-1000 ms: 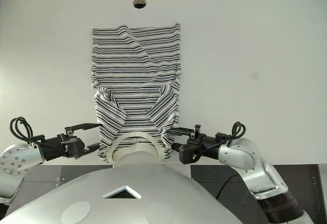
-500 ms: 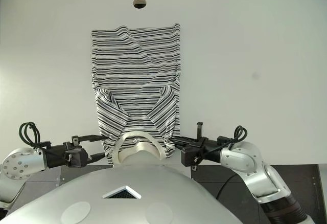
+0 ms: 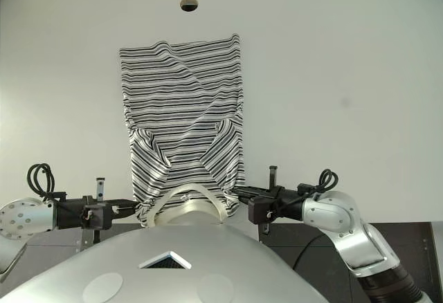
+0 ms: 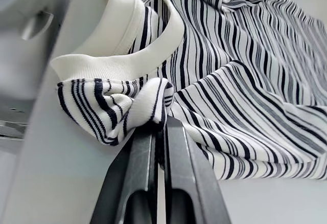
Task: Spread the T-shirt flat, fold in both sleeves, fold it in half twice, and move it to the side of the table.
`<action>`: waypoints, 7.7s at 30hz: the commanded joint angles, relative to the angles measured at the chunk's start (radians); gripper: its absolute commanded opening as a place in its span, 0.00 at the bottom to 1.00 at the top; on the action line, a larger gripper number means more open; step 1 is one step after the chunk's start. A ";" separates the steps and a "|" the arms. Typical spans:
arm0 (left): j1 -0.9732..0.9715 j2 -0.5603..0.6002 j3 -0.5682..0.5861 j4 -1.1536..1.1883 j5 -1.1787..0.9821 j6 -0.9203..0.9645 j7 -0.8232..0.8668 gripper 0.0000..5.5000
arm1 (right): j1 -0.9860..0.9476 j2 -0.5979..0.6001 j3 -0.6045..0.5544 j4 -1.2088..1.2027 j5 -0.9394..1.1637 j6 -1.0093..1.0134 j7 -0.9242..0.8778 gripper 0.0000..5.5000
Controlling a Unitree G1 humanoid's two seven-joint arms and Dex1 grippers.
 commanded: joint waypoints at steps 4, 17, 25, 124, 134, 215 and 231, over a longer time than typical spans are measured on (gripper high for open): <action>0.012 0.046 0.058 -0.071 -0.067 0.030 -0.047 0.02 | 0.041 -0.102 -0.018 -0.088 0.171 0.120 0.124 0.02; -0.482 -0.203 0.039 0.201 -0.087 0.298 0.156 0.02 | -0.356 0.177 -0.107 0.051 0.401 0.379 -0.080 0.02; -0.900 -0.445 0.011 0.551 -0.051 0.408 0.299 0.02 | -0.744 0.376 -0.010 0.547 0.273 0.429 -0.120 0.02; -0.803 -0.380 -0.194 0.572 0.211 0.277 0.230 0.02 | -0.369 0.080 0.359 0.031 -0.130 0.261 0.156 0.02; -0.545 -0.223 0.031 0.324 -0.016 0.078 0.118 0.02 | -0.352 0.014 0.079 -0.091 0.106 0.305 0.121 0.02; -0.316 0.006 -0.086 0.051 0.008 0.069 -0.085 0.02 | -0.373 -0.005 0.195 0.087 -0.063 0.050 0.134 0.02; -0.707 -0.243 -0.052 0.161 -0.168 0.751 0.151 0.02 | -0.740 0.237 -0.011 0.261 0.559 0.869 0.079 0.02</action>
